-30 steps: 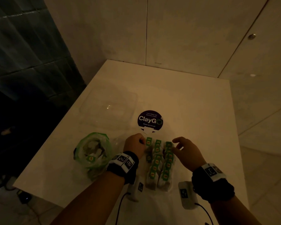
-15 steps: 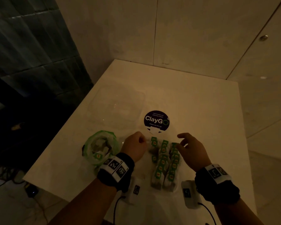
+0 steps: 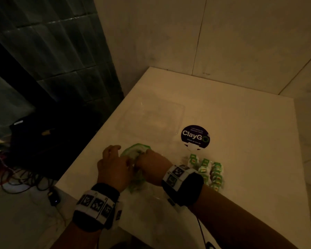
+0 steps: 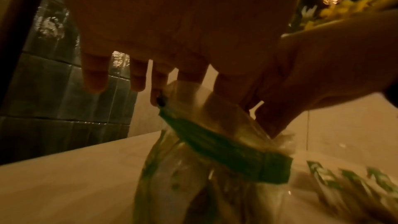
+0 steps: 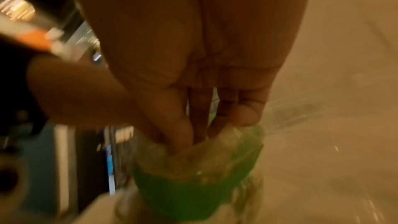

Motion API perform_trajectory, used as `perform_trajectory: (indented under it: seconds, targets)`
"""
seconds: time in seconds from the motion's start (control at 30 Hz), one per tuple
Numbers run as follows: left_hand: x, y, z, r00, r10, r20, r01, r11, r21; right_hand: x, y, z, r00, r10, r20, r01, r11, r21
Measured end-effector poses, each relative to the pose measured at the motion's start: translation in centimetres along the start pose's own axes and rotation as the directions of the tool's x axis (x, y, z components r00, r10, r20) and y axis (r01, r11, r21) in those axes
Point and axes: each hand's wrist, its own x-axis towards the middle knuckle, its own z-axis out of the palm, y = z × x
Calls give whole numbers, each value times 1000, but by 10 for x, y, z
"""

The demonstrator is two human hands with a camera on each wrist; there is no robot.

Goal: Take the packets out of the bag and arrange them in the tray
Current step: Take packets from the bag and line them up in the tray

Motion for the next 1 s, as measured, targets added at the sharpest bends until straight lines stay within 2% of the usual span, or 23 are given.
perform_trajectory:
  seconds: [0.07, 0.13, 0.3, 0.37, 0.47, 0.57, 0.63, 0.67, 0.7, 0.73, 0.8, 0.83, 0.87, 0.93, 1.0]
  targets:
    - [0, 2, 0, 999, -5, 54, 1, 997, 76, 11, -2, 8, 995, 59, 84, -41, 981, -191]
    - [3, 5, 3, 995, -9, 100, 1, 997, 77, 16, -2, 12, 988, 111, 109, -78, 960, -270]
    - [7, 12, 2, 991, 7, 135, 3, 997, -80, 15, 4, 7, 982, 153, 115, -134, 979, -154]
    - [8, 11, 0, 997, 17, 78, -5, 990, -144, 10, 8, -1, 980, 172, 95, -166, 984, -70]
    - [8, 8, -7, 995, 28, -95, -56, 951, -304, 0, 15, -13, 983, 183, 22, -183, 982, 37]
    - [8, 4, -14, 968, 1, -251, -140, 834, -534, -15, 17, -26, 978, 193, -77, -176, 967, 182]
    - [7, 5, -22, 964, -66, -258, -136, 711, -690, -26, 20, -35, 962, 222, -161, -163, 934, 317]
    - [7, 5, -23, 967, -87, -240, -127, 653, -747, -31, 23, -39, 951, 252, -178, -157, 893, 421]
    - [7, 8, -25, 972, -103, -213, -111, 595, -796, -36, 25, -42, 943, 287, -168, -148, 815, 561]
    - [6, 11, -25, 977, -115, -181, -93, 532, -841, -42, 27, -45, 938, 314, -147, -123, 696, 708]
    - [5, 21, -24, 987, -121, -110, -48, 427, -903, -53, 31, -50, 937, 337, -93, -52, 398, 916]
    - [3, 27, -25, 992, -114, -63, -14, 388, -921, -59, 33, -51, 941, 329, -75, -24, 286, 958]
    - [1, 33, -25, 995, -95, -8, 25, 338, -941, -65, 34, -53, 947, 314, -66, -8, 228, 974]
    - [-4, 46, -25, 995, -17, 95, 97, 232, -968, -76, 38, -53, 958, 279, -62, -3, 228, 974]
    - [-7, 58, -22, 984, 84, 157, 133, 240, -961, -87, 42, -53, 973, 221, -67, -8, 321, 947]
